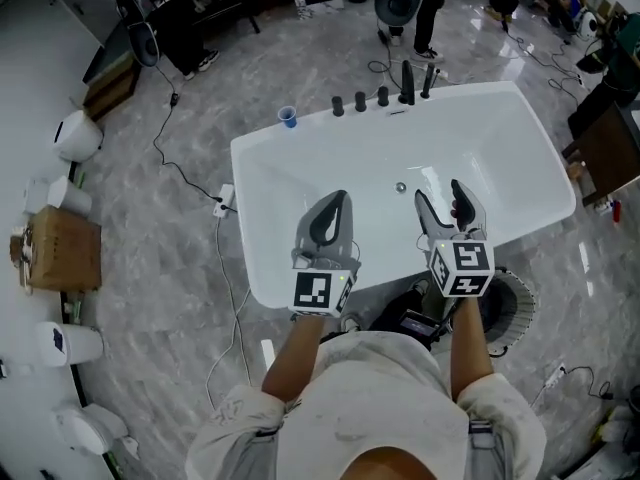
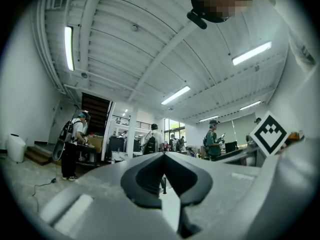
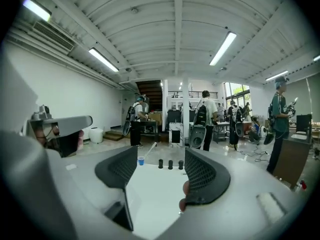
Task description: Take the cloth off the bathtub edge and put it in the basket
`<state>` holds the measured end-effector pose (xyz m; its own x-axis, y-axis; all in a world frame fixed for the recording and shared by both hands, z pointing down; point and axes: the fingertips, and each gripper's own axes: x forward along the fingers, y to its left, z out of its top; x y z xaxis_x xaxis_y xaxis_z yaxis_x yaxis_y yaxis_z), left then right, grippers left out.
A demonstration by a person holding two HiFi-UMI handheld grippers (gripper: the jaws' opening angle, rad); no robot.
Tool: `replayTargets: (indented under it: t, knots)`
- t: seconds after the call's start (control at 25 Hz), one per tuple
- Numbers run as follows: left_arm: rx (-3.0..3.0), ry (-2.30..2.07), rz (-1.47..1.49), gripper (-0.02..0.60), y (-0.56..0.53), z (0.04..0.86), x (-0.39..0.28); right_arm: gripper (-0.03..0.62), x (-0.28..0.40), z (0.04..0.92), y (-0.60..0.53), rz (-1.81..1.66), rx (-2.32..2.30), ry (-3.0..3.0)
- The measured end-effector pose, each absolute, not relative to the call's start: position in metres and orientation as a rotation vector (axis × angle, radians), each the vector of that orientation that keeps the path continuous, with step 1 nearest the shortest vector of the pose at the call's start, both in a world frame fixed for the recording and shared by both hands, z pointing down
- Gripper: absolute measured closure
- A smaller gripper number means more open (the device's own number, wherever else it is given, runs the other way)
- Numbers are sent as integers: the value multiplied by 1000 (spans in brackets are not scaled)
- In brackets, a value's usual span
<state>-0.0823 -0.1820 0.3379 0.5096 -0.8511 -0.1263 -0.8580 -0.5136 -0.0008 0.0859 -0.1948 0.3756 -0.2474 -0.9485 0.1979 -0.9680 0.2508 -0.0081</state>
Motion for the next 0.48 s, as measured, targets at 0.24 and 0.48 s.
replayTargets:
  t: [0.24,0.48]
  knots:
    - [-2565,1652,147,581,-168,335,-133,293,35,363,-196,134,1744,-2462]
    - [-2469,1804,126,581,-157,332,-191,293,-23,344,-190,47,1657,-2562]
